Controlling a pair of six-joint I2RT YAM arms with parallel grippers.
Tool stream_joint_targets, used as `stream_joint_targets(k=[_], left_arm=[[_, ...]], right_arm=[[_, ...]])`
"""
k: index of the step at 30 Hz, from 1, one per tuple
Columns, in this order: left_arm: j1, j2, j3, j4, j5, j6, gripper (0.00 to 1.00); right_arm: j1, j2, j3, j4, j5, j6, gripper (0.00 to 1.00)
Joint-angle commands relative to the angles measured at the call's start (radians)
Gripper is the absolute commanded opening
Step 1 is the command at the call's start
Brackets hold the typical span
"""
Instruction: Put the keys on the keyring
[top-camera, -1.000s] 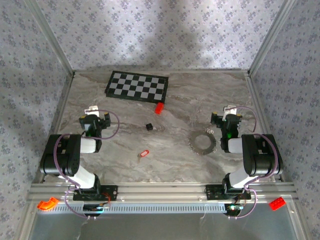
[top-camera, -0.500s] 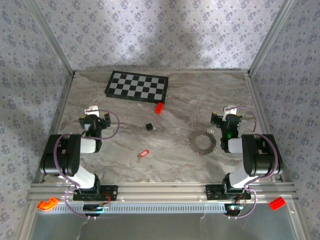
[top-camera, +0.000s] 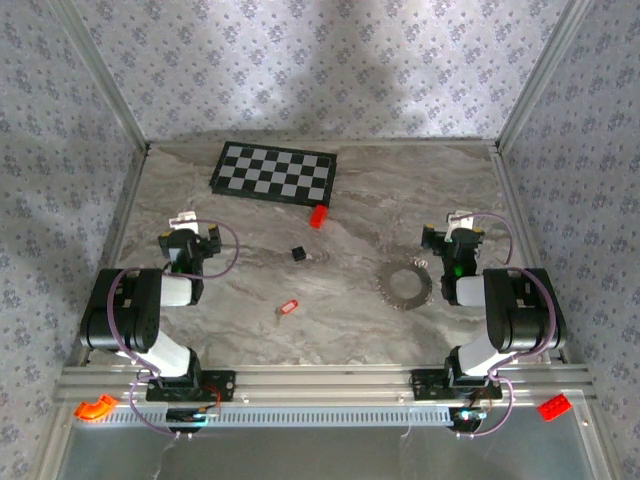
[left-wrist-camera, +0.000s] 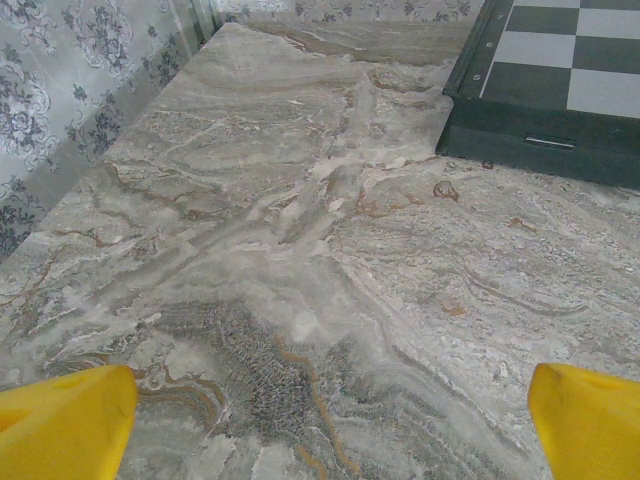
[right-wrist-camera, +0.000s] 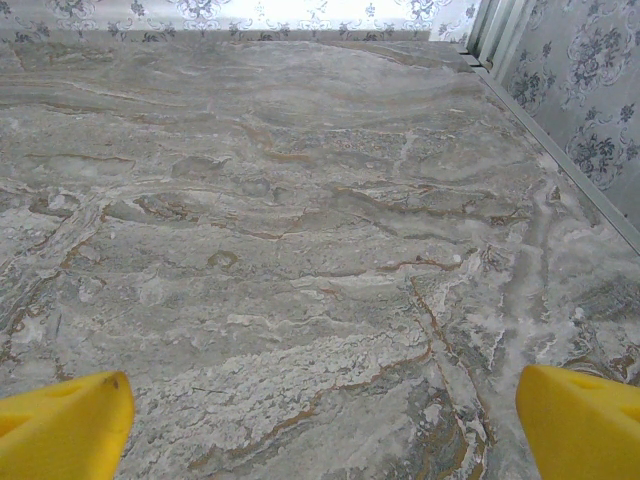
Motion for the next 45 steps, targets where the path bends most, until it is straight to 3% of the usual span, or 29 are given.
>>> stream_joint_targets(k=[1, 30, 45], left_arm=[[0.005, -0.001, 0.019, 0.005, 0.009, -0.014, 1.00], [0.006, -0.120, 0.009, -0.082, 0.050, 0.007, 1.00], [0.004, -0.269, 0.025, -0.230, 0.081, -0.003, 1.00]], right_arm=[[-0.002, 0.008, 0.007, 0.010, 0.004, 0.012, 1.00], [0.013, -0.096, -0.001, -0.058, -0.051, -0.033, 0.99], [0.033, -0.238, 0.025, -0.238, -0.039, -0.035, 1.00]])
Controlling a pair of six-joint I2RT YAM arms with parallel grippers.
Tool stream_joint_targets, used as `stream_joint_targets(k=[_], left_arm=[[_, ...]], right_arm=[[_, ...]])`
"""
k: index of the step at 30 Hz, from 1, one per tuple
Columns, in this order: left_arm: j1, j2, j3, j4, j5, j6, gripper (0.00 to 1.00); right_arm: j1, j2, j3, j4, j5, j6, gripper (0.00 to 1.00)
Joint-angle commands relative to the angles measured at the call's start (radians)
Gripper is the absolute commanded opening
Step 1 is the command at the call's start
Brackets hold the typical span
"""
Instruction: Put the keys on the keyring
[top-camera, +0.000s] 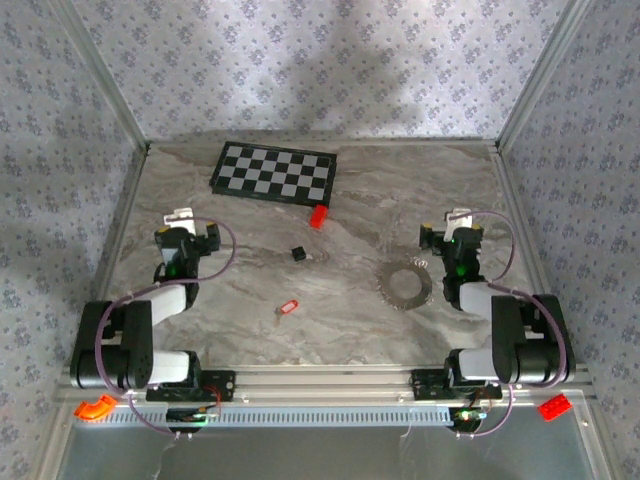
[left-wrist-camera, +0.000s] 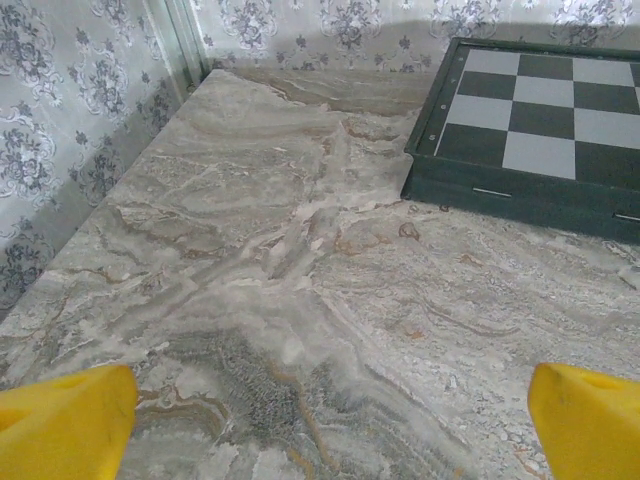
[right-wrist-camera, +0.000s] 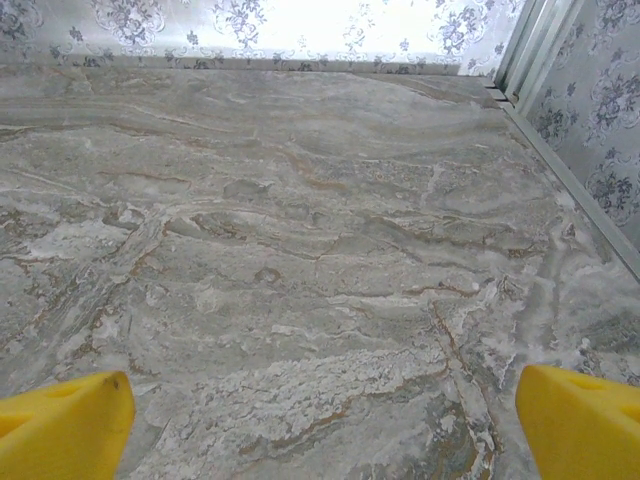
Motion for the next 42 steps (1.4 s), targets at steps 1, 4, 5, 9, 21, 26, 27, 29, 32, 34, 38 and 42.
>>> stream_joint_targets(k=[1, 4, 5, 9, 21, 26, 27, 29, 32, 34, 38, 42], left_arm=[[0.004, -0.058, 0.027, -0.068, 0.026, -0.008, 1.00], [0.002, -0.119, 0.046, -0.153, 0.024, -0.026, 1.00], [-0.001, -0.141, 0.053, -0.188, 0.026, -0.036, 1.00], [-0.022, -0.245, 0.095, -0.344, 0.005, -0.111, 1.00], [-0.137, -0.433, 0.276, -0.877, 0.100, -0.349, 1.00], [-0.243, -0.427, 0.338, -0.991, 0.181, -0.347, 1.00], [-0.267, -0.429, 0.348, -1.014, 0.183, -0.342, 1.00], [-0.317, -0.435, 0.369, -1.044, 0.200, -0.335, 1.00], [-0.391, -0.437, 0.386, -1.056, 0.252, -0.325, 1.00], [-0.439, -0.431, 0.392, -1.054, 0.282, -0.320, 1.00], [-0.512, -0.414, 0.392, -1.033, 0.364, -0.320, 1.00], [-0.582, -0.394, 0.388, -1.000, 0.428, -0.332, 1.00]], right_arm=[[0.011, -0.063, 0.027, -0.076, 0.013, -0.005, 0.99], [0.032, -0.136, 0.020, -0.126, 0.051, 0.003, 0.99], [0.042, -0.168, 0.016, -0.145, 0.070, 0.009, 0.99], [0.091, -0.290, 0.027, -0.252, 0.158, 0.041, 0.99], [0.414, -0.409, 0.314, -0.919, 0.425, 0.217, 0.99], [0.558, -0.412, 0.389, -1.131, 0.453, 0.356, 0.99], [0.575, -0.409, 0.404, -1.162, 0.442, 0.375, 1.00], [0.611, -0.395, 0.438, -1.243, 0.434, 0.410, 0.99], [0.652, -0.371, 0.491, -1.362, 0.404, 0.437, 1.00], [0.678, -0.358, 0.521, -1.410, 0.361, 0.443, 1.00], [0.726, -0.336, 0.570, -1.510, 0.310, 0.494, 1.00], [0.737, -0.370, 0.541, -1.527, 0.242, 0.576, 1.00]])
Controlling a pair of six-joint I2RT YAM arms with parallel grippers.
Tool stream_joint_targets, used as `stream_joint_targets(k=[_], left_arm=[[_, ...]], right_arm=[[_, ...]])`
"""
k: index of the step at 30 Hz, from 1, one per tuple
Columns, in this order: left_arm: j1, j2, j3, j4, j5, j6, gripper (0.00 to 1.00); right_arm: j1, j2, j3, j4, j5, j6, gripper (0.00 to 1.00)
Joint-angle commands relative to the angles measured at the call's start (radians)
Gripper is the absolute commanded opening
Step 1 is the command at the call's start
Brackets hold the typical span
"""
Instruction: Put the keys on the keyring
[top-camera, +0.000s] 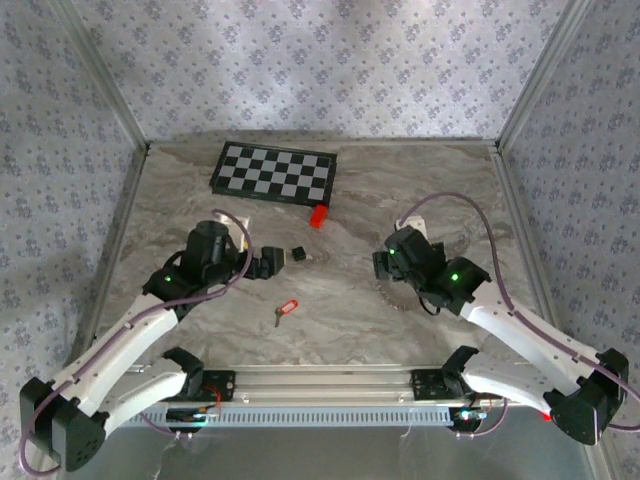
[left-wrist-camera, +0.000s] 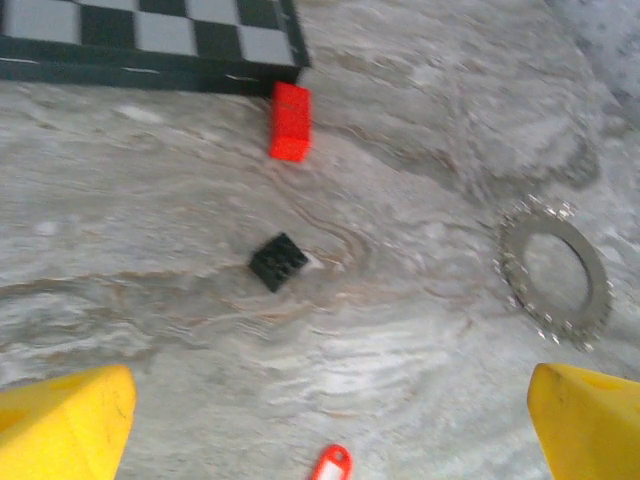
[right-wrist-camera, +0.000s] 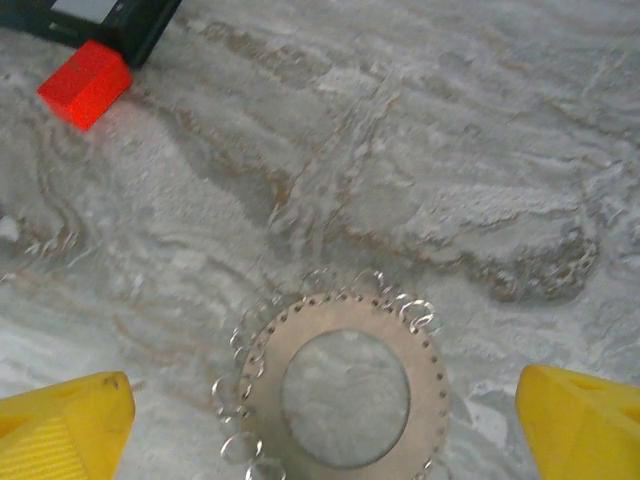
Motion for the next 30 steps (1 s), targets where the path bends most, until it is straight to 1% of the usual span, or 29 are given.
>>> stream_joint_targets(k=[1, 3, 4, 9, 13, 17, 23, 27, 30], left_arm=[[-0.058, 0.019, 0.025, 0.018, 0.088, -0.002, 1.00], [-0.097, 0.031, 0.022, 0.029, 0.103, 0.005, 1.00], [-0.114, 0.034, 0.015, 0.041, 0.115, 0.007, 1.00], [-0.196, 0.040, -0.028, 0.124, 0.193, -0.004, 0.99], [-0.262, 0.065, -0.036, 0.161, 0.200, -0.002, 0.98], [-0.308, 0.100, -0.039, 0.206, 0.196, -0.021, 0.94], [-0.389, 0.196, -0.039, 0.269, 0.133, -0.057, 0.90], [-0.431, 0.256, -0.040, 0.346, 0.086, -0.102, 0.86], [-0.463, 0.317, -0.014, 0.363, 0.032, -0.119, 0.83]], right_arm=[[0.005, -0.043, -0.015, -0.084, -0.085, 0.114, 1.00], [0.004, -0.074, -0.050, -0.061, -0.134, 0.131, 1.00], [-0.001, -0.089, -0.068, -0.048, -0.155, 0.135, 0.98], [-0.015, -0.106, -0.105, -0.052, -0.219, 0.142, 0.96], [-0.042, -0.113, -0.159, -0.016, -0.291, 0.151, 0.96], [-0.136, -0.132, -0.221, 0.061, -0.416, 0.146, 0.94], [-0.293, -0.185, -0.319, 0.184, -0.583, 0.138, 0.89], [-0.391, -0.182, -0.349, 0.236, -0.664, 0.087, 0.88], [-0.449, -0.153, -0.355, 0.258, -0.706, 0.046, 0.88]])
